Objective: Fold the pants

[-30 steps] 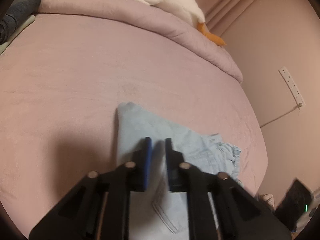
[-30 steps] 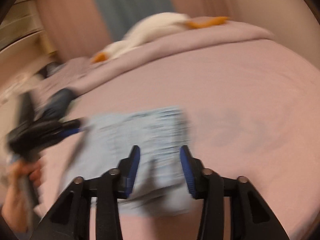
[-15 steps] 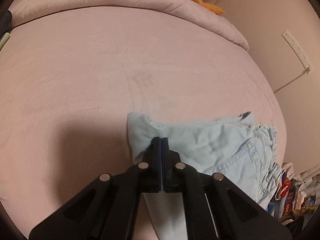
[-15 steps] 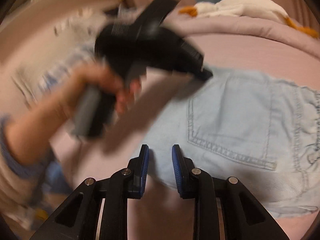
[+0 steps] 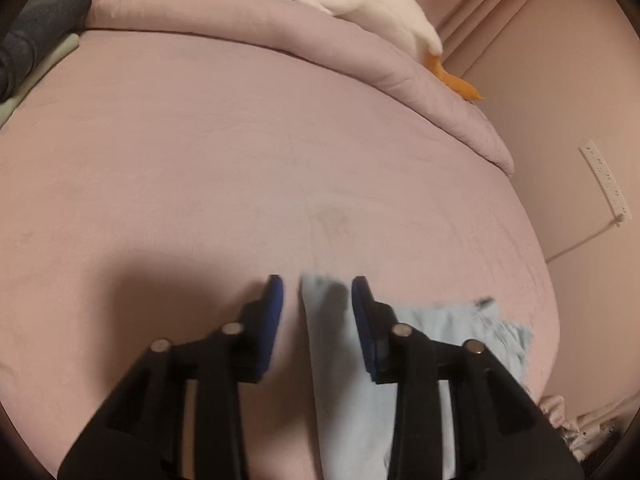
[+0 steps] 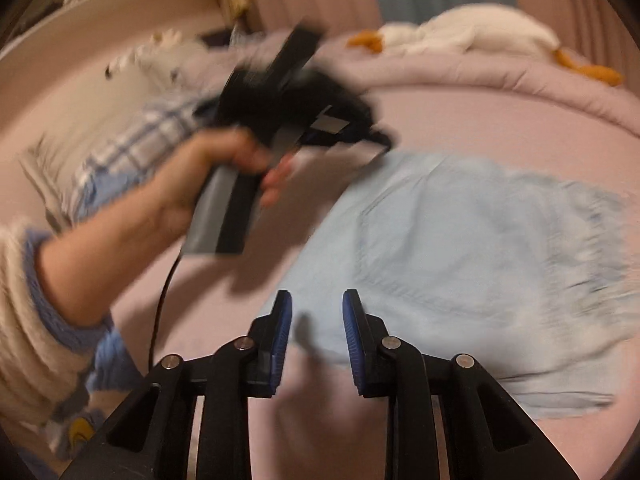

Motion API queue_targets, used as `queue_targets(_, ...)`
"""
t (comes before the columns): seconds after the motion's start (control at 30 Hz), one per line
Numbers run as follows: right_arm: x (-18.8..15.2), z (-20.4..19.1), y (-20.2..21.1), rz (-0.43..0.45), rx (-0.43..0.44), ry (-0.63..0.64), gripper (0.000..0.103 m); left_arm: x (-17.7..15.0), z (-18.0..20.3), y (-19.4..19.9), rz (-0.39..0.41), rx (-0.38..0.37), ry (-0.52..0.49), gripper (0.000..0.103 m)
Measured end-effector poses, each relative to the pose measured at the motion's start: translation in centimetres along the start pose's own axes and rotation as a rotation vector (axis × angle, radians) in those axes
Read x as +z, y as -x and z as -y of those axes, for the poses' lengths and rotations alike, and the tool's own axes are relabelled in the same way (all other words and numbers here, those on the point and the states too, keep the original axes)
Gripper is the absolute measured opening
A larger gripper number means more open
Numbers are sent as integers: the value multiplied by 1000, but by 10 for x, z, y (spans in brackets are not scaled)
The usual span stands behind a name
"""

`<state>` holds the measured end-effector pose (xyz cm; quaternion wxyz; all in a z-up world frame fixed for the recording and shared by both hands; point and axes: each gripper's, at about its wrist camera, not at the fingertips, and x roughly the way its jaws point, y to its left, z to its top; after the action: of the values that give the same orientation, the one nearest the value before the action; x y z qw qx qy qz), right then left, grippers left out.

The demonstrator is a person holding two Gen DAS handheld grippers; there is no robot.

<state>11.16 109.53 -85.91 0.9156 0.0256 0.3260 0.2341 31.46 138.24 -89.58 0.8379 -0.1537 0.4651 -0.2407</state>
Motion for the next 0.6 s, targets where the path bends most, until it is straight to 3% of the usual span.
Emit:
queue_targets(0.07,11,19,12,36,-77,-31,31,-13,8,7,-12,-21,-11,34)
queue_targets(0.23,31,73,0,17,-278,-117,31,-42,43,8,-27,-99,-106,34)
queue_targets(0.3,32,83,-10,-1,-335,-104,31,-57,55,-1,-43,-46,-194,35)
queue_targets(0.37,26,96,-20,-47,-446,-80,25,-70,56,-13,-60,6,-242,39)
queue_targets(0.47,19,111,-11,-38,-400,-136,25,-70,52,-11,-57,3,-218,39)
queue_targets(0.6,27,101,-11,-50,-420,-126,25,-75,61,0,-60,87,-222,38)
